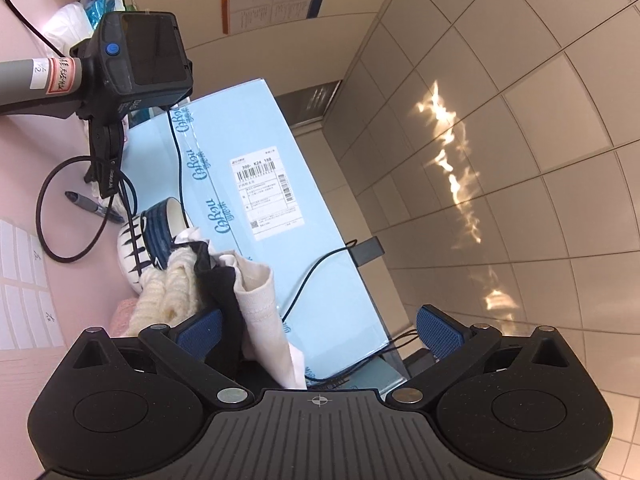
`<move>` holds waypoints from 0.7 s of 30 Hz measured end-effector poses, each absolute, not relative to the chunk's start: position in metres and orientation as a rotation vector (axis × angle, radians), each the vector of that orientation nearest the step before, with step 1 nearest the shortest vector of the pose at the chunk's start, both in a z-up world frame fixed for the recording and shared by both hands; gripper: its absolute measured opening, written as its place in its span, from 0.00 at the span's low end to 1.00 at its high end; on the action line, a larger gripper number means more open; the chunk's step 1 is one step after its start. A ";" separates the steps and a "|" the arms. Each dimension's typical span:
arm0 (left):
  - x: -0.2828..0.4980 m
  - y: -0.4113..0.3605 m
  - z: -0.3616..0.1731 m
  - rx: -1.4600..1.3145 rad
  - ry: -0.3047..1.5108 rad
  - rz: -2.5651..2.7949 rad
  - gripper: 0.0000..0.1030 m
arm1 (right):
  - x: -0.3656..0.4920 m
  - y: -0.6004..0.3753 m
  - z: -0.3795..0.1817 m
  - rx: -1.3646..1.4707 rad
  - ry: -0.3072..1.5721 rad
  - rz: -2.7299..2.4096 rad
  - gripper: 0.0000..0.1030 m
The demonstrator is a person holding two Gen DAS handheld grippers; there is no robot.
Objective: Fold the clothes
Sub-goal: 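Close the left tool on the white garment while the right tool grasps its other edge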
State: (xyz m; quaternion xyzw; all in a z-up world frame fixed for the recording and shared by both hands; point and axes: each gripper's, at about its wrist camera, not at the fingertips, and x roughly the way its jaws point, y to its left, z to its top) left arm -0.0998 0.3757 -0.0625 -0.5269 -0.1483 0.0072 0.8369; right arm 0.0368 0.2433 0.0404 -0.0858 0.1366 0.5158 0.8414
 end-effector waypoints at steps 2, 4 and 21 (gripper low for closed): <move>-0.096 0.376 -0.064 -1.123 -0.302 0.005 1.00 | 0.049 0.238 0.045 -0.079 0.345 1.094 0.70; -0.093 0.376 -0.065 -1.126 -0.290 0.014 1.00 | 0.050 0.242 0.047 -0.098 0.339 1.062 0.46; -0.052 0.323 -0.032 -0.511 -0.033 0.414 0.15 | 0.096 0.158 0.080 0.395 0.342 0.887 0.06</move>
